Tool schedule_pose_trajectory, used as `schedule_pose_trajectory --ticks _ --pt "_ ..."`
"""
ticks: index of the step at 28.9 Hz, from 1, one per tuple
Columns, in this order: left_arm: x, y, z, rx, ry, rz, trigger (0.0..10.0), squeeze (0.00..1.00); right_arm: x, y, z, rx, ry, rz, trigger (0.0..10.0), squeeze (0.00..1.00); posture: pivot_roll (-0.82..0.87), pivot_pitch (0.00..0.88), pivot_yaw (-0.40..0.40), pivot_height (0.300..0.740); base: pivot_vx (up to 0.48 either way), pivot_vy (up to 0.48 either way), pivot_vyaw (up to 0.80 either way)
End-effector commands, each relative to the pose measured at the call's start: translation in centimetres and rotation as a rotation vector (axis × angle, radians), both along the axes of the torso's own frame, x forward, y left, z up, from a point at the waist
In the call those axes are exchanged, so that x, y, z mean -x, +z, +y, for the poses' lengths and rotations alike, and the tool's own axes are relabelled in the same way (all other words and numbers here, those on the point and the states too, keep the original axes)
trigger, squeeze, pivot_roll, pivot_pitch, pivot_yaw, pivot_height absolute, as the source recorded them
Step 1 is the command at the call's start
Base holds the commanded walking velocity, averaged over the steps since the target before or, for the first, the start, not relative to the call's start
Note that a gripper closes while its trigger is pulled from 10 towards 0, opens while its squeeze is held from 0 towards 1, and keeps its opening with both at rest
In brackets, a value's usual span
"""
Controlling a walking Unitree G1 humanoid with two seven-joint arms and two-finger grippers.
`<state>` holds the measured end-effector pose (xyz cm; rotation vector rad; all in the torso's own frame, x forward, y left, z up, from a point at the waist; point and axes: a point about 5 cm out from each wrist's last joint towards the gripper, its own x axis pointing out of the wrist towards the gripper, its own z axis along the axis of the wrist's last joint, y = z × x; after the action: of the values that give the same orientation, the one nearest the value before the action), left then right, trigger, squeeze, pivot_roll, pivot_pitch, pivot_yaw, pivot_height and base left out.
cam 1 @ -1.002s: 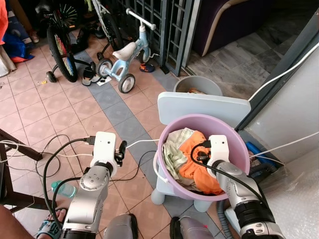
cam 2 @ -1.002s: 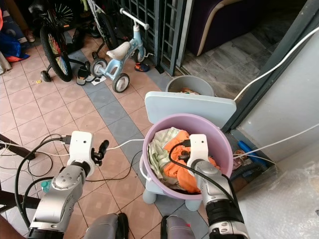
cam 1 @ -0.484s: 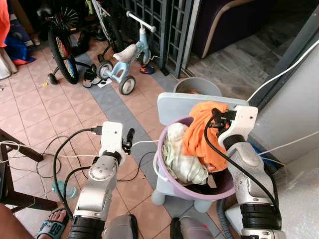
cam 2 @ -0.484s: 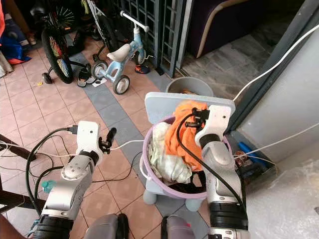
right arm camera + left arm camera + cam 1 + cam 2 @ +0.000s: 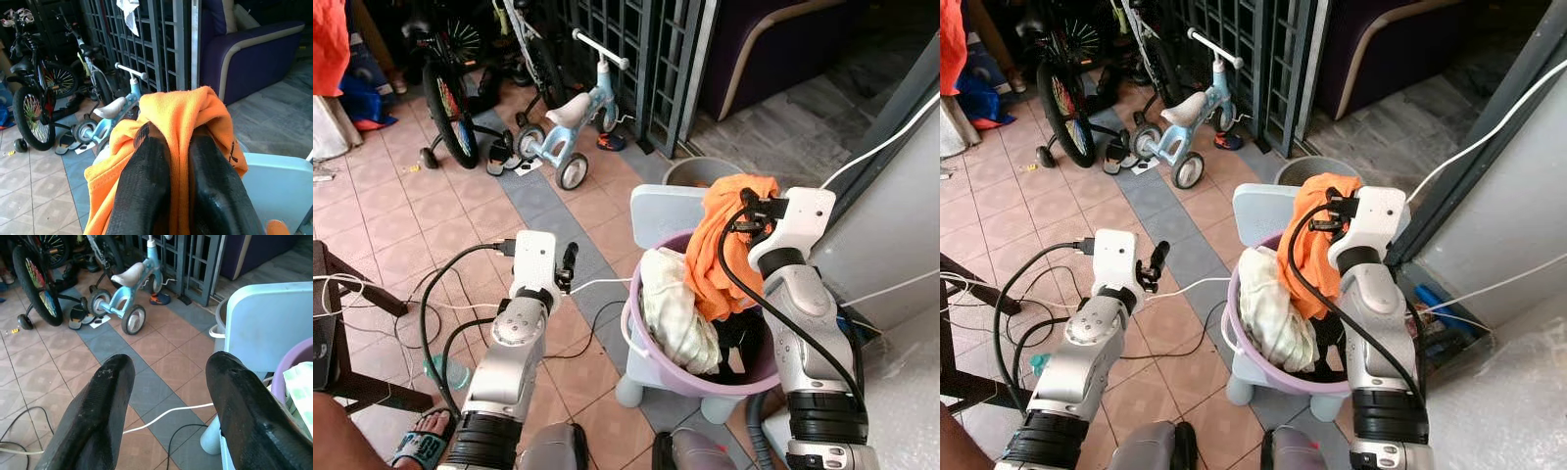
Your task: Clothes washing
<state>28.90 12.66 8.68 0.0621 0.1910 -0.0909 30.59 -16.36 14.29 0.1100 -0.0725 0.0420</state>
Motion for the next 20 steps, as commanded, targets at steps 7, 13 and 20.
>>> schedule_pose_trajectory --ticks 7,13,20 --pt "0.10 -0.40 0.36 -0.021 0.002 0.008 10.0 0.00 0.21 0.71 0.69 0.019 0.017 -0.049 1.1 0.00 -0.04 0.036 0.029 0.740 0.000 -0.256 0.00" --pt "0.12 -0.41 0.26 -0.020 -0.001 0.009 10.0 0.00 0.01 0.81 0.47 0.021 0.009 -0.049 2.2 0.00 -0.04 0.038 0.027 0.740 0.000 -0.259 0.00" --pt "0.18 -0.56 0.25 -0.017 0.004 0.012 10.0 0.00 -0.08 0.80 0.32 0.028 0.003 -0.042 10.0 0.00 -0.04 0.039 0.021 0.740 0.000 -0.268 0.00"
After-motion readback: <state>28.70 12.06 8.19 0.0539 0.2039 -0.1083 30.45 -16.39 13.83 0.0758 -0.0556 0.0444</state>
